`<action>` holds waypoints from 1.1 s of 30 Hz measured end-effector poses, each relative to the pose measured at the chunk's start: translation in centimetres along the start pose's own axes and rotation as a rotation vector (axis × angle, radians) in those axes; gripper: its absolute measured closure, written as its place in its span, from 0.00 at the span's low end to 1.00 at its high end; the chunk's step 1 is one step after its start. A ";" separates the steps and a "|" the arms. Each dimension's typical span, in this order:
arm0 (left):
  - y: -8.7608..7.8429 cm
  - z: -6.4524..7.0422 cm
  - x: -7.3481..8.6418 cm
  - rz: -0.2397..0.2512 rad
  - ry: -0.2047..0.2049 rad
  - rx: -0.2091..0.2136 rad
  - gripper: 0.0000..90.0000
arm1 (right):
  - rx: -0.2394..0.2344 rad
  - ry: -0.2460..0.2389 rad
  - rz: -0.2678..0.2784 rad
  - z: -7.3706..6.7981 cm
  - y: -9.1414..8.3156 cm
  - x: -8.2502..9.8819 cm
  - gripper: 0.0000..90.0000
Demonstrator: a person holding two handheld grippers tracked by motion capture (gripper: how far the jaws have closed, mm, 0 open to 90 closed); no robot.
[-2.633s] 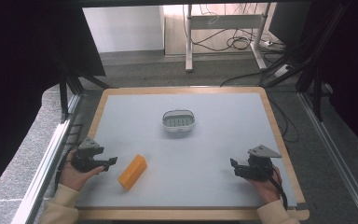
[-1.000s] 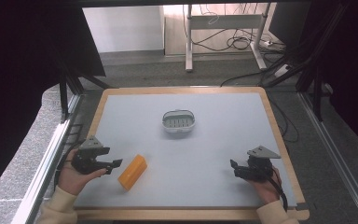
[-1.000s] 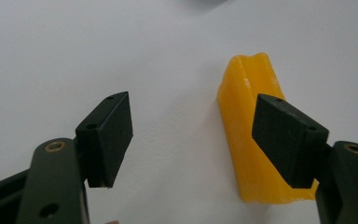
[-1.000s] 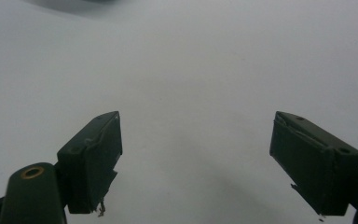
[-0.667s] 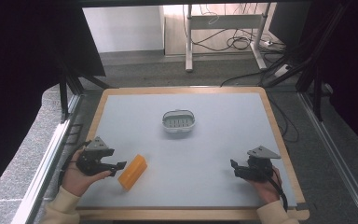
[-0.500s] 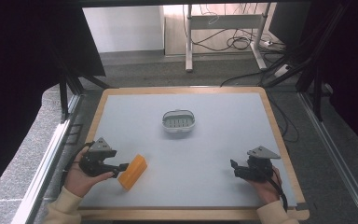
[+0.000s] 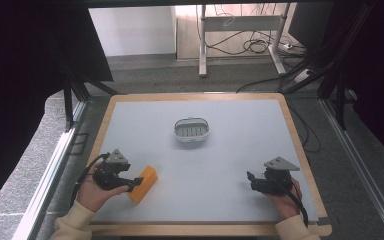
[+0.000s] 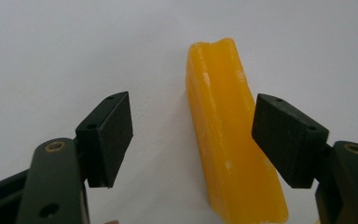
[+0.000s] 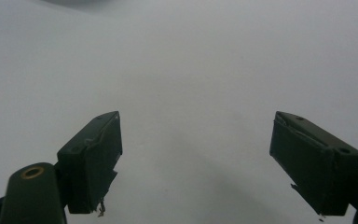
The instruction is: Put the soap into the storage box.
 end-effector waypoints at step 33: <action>1.9 1.7 -0.8 -0.083 0.021 0.003 0.31 | 0.014 0.004 -0.016 0.1 0.2 0.1 0.19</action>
Point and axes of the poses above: each handheld gripper's, and its own axes: y roughly forward along the jaws, x roughly out of its underside, z roughly to its right, the point moved 4 cm from there along y, roughly forward along the jaws, and after that the axes turned 8 degrees about -z, right-handed, at the moved point
